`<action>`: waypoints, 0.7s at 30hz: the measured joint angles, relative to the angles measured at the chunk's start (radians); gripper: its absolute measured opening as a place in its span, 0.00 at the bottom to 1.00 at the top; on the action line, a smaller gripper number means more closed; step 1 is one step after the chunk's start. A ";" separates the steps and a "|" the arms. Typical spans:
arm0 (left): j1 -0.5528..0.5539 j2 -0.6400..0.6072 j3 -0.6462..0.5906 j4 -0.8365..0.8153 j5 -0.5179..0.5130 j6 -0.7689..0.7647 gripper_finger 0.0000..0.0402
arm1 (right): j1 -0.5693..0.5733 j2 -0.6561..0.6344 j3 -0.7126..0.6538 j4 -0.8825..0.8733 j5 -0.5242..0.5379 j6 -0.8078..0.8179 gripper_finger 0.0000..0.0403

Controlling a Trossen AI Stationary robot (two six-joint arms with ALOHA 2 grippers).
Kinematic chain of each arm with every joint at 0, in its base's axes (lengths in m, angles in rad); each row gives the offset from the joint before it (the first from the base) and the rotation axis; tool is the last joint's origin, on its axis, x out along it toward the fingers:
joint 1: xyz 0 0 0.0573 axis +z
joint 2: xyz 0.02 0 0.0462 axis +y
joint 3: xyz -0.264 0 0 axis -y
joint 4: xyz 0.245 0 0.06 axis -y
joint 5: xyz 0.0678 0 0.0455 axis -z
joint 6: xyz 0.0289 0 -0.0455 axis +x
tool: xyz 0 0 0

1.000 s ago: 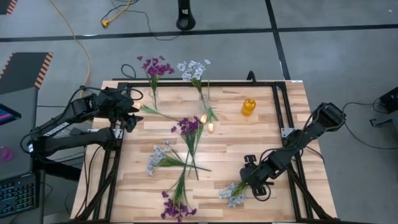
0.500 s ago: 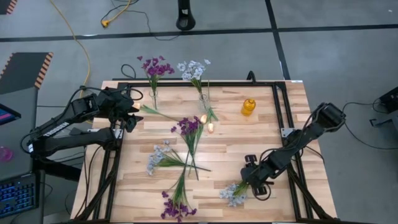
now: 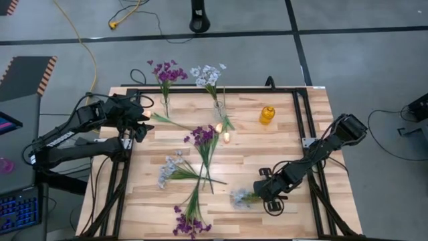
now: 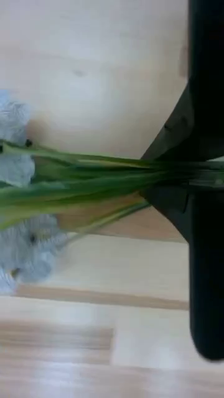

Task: Sort flowers into vase by color
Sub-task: Put the right white flowers into the right transparent vase

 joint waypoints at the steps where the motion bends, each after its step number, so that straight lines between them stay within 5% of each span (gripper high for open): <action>1: 0.000 0.000 0.000 0.000 0.000 0.003 0.56 | -0.011 -0.004 0.011 0.013 0.000 0.000 0.14; 12: 0.000 0.000 0.000 0.001 -0.001 0.002 0.56 | -0.174 -0.028 0.194 0.022 0.046 -0.039 0.12; 21: 0.000 0.000 0.000 0.013 -0.001 -0.005 0.56 | -0.317 -0.029 0.328 0.336 0.180 -0.446 0.10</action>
